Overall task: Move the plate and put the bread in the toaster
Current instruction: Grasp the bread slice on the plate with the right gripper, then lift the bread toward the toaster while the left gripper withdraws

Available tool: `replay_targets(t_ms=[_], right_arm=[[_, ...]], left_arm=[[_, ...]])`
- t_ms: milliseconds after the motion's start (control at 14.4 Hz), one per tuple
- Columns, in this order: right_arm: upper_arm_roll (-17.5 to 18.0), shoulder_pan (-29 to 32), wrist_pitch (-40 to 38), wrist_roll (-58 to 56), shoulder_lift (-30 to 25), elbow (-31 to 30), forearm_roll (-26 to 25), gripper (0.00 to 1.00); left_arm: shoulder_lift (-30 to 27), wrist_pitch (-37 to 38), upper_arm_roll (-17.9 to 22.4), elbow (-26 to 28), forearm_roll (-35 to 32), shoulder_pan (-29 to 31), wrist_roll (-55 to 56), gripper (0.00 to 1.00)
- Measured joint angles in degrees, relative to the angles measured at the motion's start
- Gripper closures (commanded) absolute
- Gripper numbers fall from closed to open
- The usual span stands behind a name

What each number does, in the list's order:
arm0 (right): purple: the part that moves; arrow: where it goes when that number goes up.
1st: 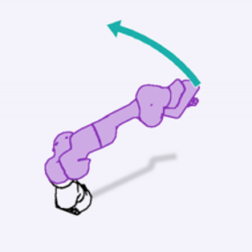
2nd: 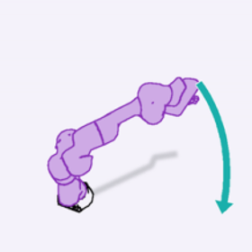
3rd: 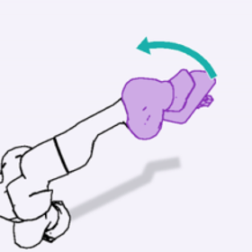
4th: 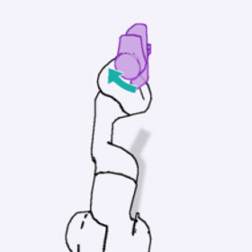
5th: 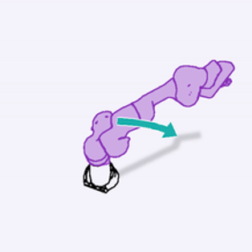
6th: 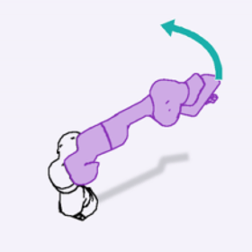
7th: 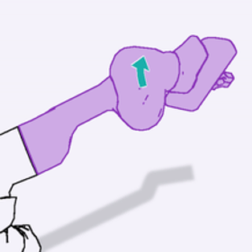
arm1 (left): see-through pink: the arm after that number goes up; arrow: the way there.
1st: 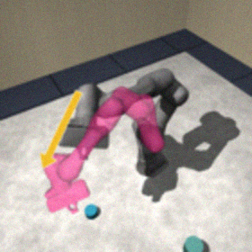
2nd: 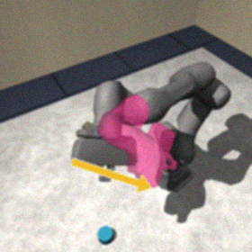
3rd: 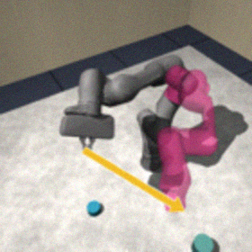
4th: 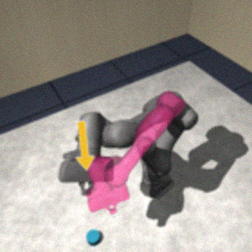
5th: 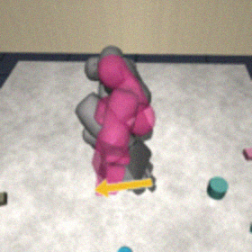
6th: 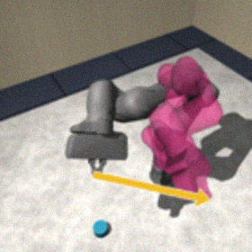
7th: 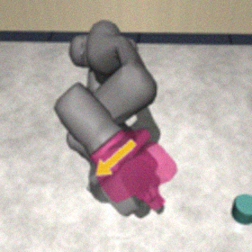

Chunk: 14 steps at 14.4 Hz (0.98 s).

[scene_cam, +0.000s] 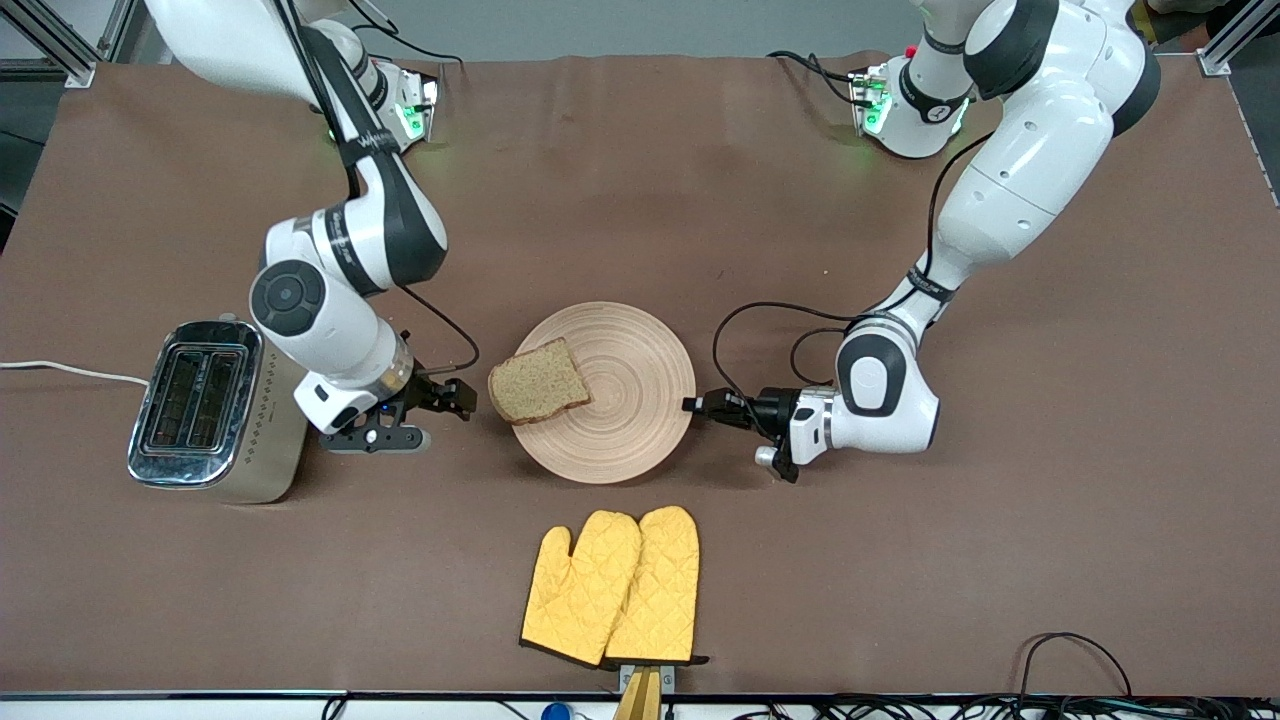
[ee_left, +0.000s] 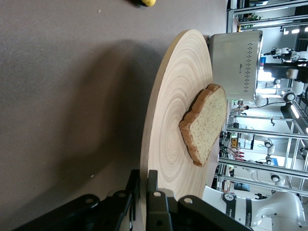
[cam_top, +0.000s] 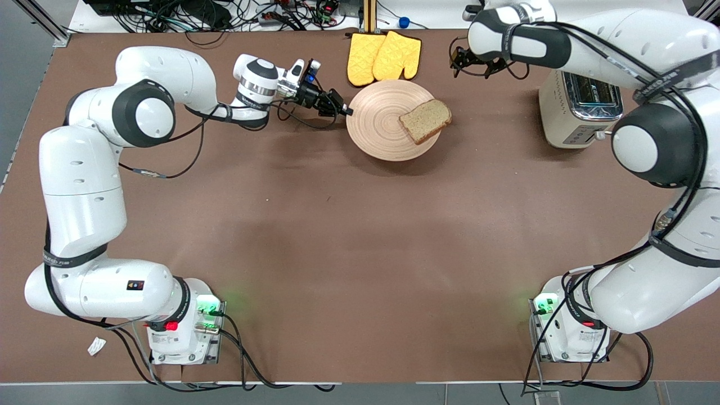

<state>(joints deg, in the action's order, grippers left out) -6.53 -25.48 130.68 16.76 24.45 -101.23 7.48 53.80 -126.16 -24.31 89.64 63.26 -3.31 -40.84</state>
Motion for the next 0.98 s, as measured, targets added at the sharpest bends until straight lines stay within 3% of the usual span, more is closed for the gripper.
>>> replay_targets(t_ms=[139, 209, 279, 348, 697, 905, 975], right_arm=[[0.2, -0.1, 1.7, 0.0, 2.2, -0.2, 1.7, 0.00], [0.3, -0.2, 2.0, 0.0, 3.2, -0.2, 2.1, 0.00], [0.4, -0.4, 2.1, 0.0, 4.1, -0.2, 2.4, 0.00], [0.7, -0.6, 2.1, 0.0, 4.8, -0.3, 2.6, 0.00], [2.3, -1.0, 3.1, 0.0, 7.0, -1.2, 2.8, 0.02], [3.8, -1.1, 7.1, 0.0, 7.2, -3.9, 2.9, 0.12], [4.1, -1.2, 7.5, 0.1, 7.3, -4.5, 2.9, 0.19]], left_arm=[[0.4, -1.1, 0.0, 0.2, 0.0, -0.1, 0.0, 0.94], [0.6, -1.9, 0.0, 0.4, 0.0, -0.3, 0.0, 0.85], [0.8, -2.6, 0.0, 0.5, 0.1, -0.6, 0.0, 0.55], [0.9, -2.7, 0.0, 0.5, 0.6, -0.8, 0.0, 0.03], [-0.1, -6.2, 0.2, -0.1, 1.0, 0.0, 1.1, 0.00], [-3.8, -6.6, 1.7, -1.0, -1.5, 3.2, 5.2, 0.00], [-5.5, -6.6, 2.0, -1.2, -4.2, 5.0, 7.5, 0.00]])
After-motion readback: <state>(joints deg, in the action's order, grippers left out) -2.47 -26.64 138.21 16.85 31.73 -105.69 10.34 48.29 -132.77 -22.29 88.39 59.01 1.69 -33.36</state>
